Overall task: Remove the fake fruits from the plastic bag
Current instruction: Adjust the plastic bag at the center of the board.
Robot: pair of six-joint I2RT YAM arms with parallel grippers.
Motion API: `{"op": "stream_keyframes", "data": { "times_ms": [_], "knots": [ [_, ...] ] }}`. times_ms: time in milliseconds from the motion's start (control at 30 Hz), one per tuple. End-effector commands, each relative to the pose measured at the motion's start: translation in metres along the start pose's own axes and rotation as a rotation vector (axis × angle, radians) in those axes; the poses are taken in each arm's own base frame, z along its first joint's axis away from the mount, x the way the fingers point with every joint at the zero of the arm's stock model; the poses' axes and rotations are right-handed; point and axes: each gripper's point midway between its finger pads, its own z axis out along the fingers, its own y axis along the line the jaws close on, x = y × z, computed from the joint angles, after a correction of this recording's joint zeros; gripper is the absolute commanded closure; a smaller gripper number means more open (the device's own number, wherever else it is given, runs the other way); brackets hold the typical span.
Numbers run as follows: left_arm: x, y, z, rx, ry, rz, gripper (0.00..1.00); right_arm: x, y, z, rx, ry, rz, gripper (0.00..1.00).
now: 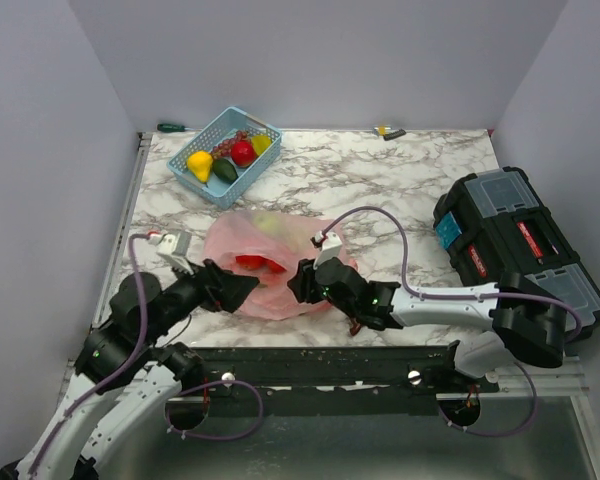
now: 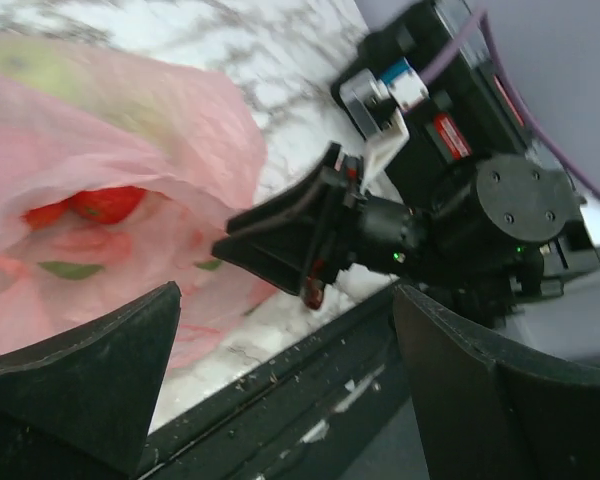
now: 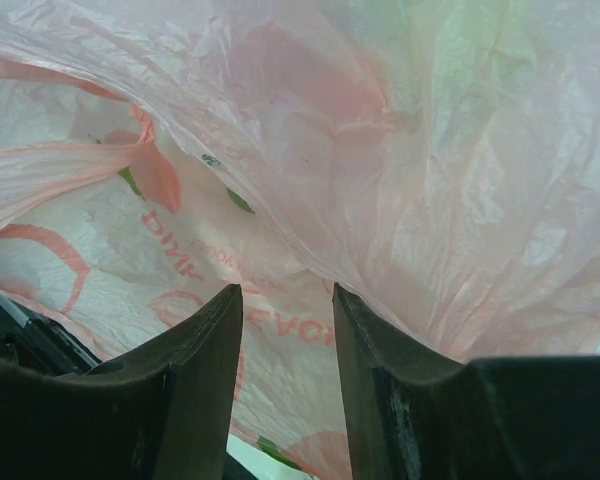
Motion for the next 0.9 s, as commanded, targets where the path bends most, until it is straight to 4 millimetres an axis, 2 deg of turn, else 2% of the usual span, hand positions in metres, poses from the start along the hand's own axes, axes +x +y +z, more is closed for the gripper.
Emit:
{"op": "stream_keyframes", "data": {
  "times_ms": [0, 67, 167, 267, 433, 467, 533, 567, 667, 733, 800, 833, 867],
  "knots": [
    [0.041, -0.045, 0.031, 0.291, 0.248, 0.024, 0.15, -0.003, -0.018, -0.006, 0.066, -0.017, -0.029, 0.54],
    [0.057, -0.045, 0.045, 0.315, 0.322, 0.013, 0.16, 0.000, -0.016, -0.006, 0.049, -0.010, -0.027, 0.56],
    [0.073, -0.037, 0.064, 0.285, 0.358, 0.005, 0.17, 0.007, -0.014, -0.001, 0.014, -0.007, -0.014, 0.68],
    [0.086, -0.020, 0.078, 0.188, 0.361, 0.039, 0.17, 0.011, -0.016, 0.010, 0.021, -0.011, -0.009, 0.70],
    [0.110, -0.002, 0.092, 0.059, 0.379, 0.101, 0.19, 0.002, -0.032, 0.024, 0.084, -0.040, 0.008, 0.70],
    [0.113, 0.004, 0.096, 0.031, 0.375, 0.106, 0.18, -0.002, -0.036, 0.026, 0.099, -0.048, 0.010, 0.70],
    [0.119, 0.022, 0.105, -0.060, 0.356, 0.106, 0.07, -0.009, -0.048, 0.031, 0.147, -0.066, 0.005, 0.69],
    [0.119, 0.036, 0.109, -0.129, 0.335, 0.104, 0.01, -0.013, -0.056, 0.032, 0.177, -0.073, -0.003, 0.69],
    [0.119, 0.072, 0.114, -0.334, 0.297, 0.090, 0.01, -0.029, -0.069, 0.038, 0.265, -0.102, -0.026, 0.67],
    [0.116, 0.078, 0.121, -0.365, 0.277, 0.119, 0.01, -0.036, -0.070, 0.043, 0.285, -0.098, -0.032, 0.67],
    [0.111, 0.073, 0.133, -0.345, 0.272, 0.166, 0.02, -0.038, -0.066, 0.045, 0.273, -0.090, -0.034, 0.67],
    [0.106, 0.073, 0.137, -0.358, 0.271, 0.183, 0.06, -0.037, -0.064, 0.045, 0.260, -0.083, -0.029, 0.67],
    [0.104, 0.075, 0.141, -0.387, 0.276, 0.192, 0.14, -0.036, -0.062, 0.045, 0.246, -0.083, -0.021, 0.67]
  ]
}}
